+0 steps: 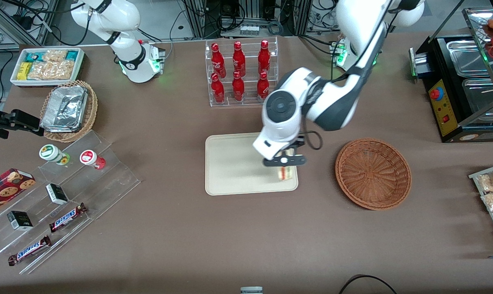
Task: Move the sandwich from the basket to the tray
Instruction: 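Carry the sandwich with the left gripper over the cream tray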
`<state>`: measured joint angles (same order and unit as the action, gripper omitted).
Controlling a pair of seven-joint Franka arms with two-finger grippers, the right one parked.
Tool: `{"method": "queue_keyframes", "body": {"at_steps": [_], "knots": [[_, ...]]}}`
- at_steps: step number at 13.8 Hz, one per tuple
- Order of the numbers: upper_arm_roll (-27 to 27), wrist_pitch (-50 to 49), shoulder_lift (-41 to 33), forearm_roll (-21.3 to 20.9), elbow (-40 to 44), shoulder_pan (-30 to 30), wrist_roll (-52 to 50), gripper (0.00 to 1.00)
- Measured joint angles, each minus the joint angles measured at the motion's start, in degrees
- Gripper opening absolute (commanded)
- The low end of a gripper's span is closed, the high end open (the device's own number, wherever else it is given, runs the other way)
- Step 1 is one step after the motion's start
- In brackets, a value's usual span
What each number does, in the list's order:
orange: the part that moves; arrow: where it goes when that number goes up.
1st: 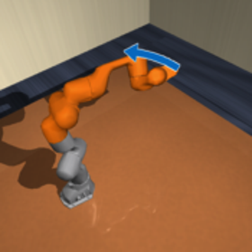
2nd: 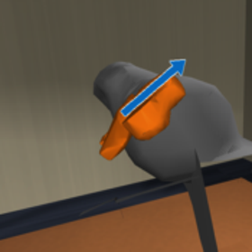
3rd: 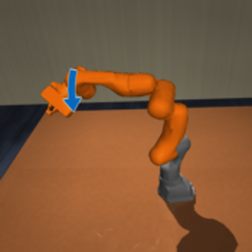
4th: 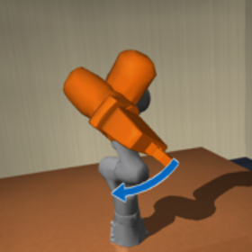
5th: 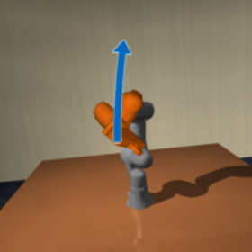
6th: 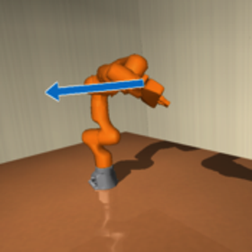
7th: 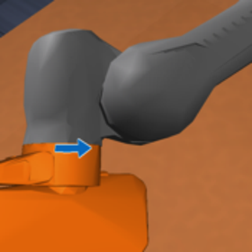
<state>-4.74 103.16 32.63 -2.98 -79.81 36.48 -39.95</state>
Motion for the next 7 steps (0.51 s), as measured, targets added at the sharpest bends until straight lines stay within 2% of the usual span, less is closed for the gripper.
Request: {"method": "queue_keyframes", "body": {"at_steps": [7], "knots": [[-1.1,10.9,10.0,0.7,3.0,5.7,-3.6,0.0]]}}
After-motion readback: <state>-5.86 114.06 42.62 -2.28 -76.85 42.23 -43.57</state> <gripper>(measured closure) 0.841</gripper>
